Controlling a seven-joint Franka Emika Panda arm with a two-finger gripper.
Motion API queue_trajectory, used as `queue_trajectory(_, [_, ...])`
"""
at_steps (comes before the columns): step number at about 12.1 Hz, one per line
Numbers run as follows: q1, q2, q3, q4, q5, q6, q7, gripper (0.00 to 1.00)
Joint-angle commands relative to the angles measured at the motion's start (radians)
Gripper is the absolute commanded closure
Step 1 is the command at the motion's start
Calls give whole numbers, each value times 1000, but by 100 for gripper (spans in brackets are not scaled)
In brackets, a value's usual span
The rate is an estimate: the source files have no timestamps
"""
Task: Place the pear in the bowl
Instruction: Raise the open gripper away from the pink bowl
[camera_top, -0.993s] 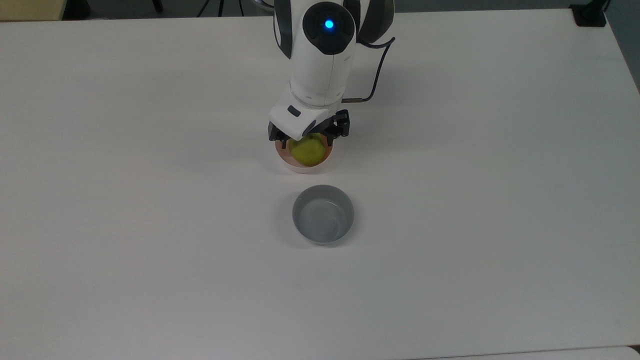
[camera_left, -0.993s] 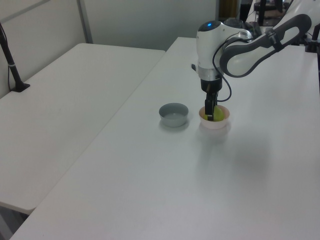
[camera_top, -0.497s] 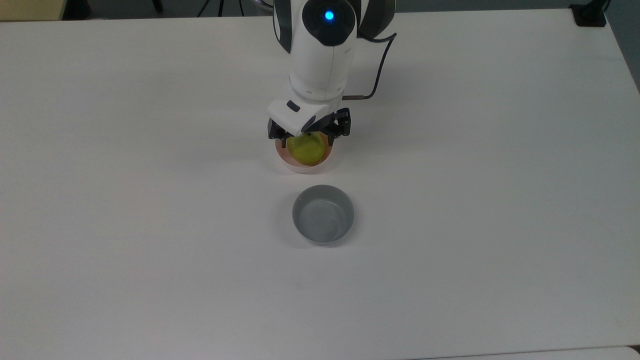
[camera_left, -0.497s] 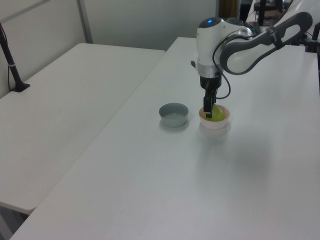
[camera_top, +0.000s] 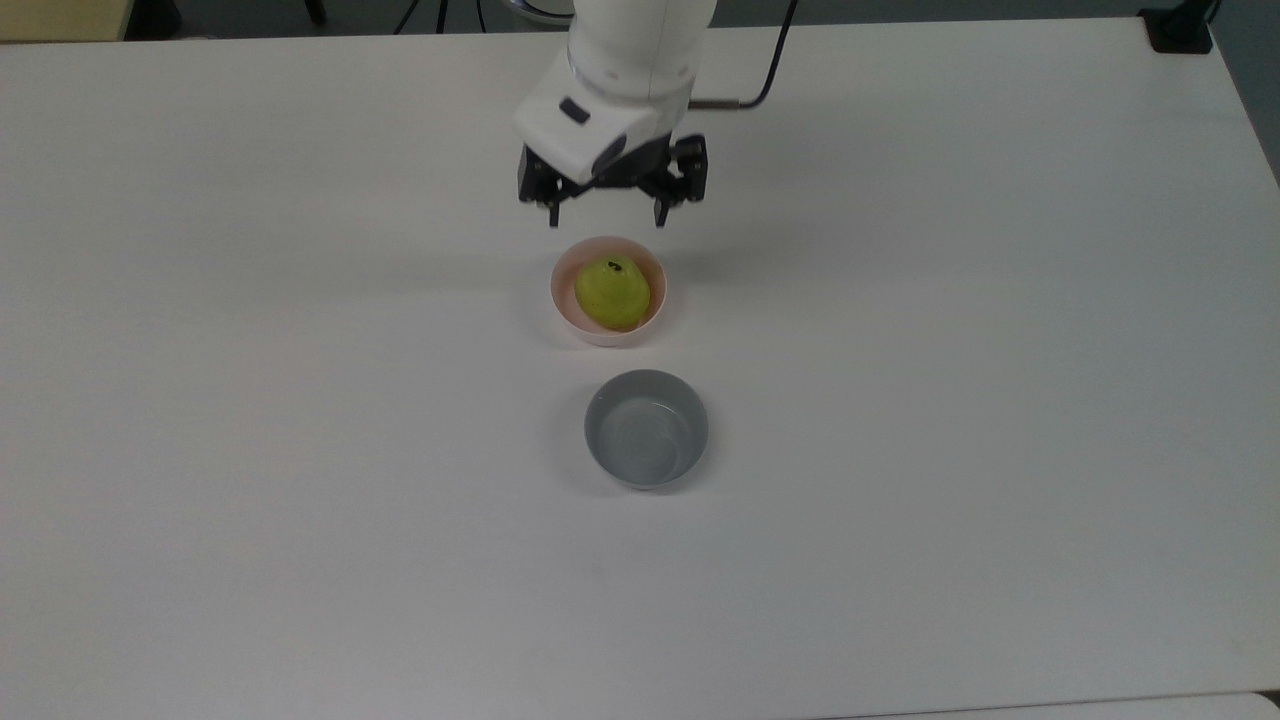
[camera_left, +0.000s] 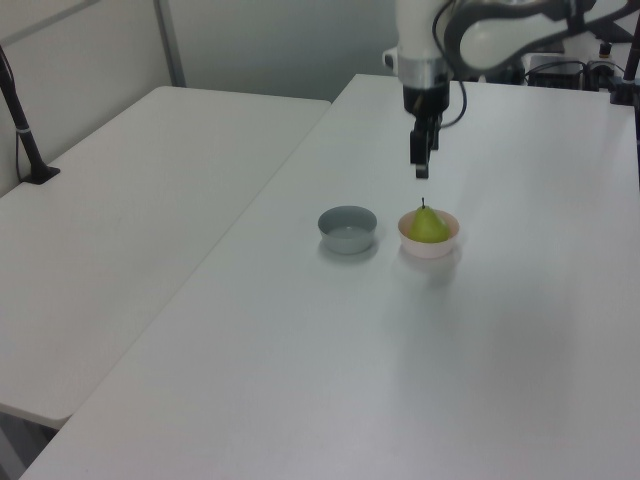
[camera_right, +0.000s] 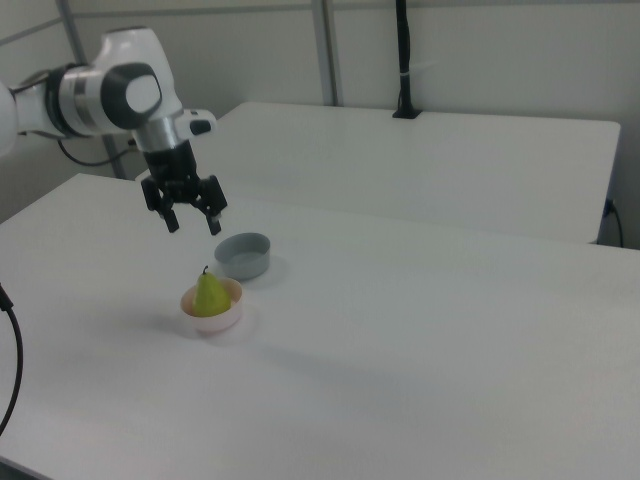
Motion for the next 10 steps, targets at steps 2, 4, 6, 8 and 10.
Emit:
queue_trajectory(2, [-12, -143, -24, 45, 75, -185, 9, 0])
queue_trajectory(4, [-50, -209, -18, 45, 79, -240, 2, 0])
queue_trajectory(6, [-94, -247, -21, 42, 79, -278, -63, 0])
queue_trajectory(8, [-104, -255, -22, 44, 78, -288, -67, 0])
queue_trajectory(10, [-104, -252, -22, 44, 76, -288, -66, 0])
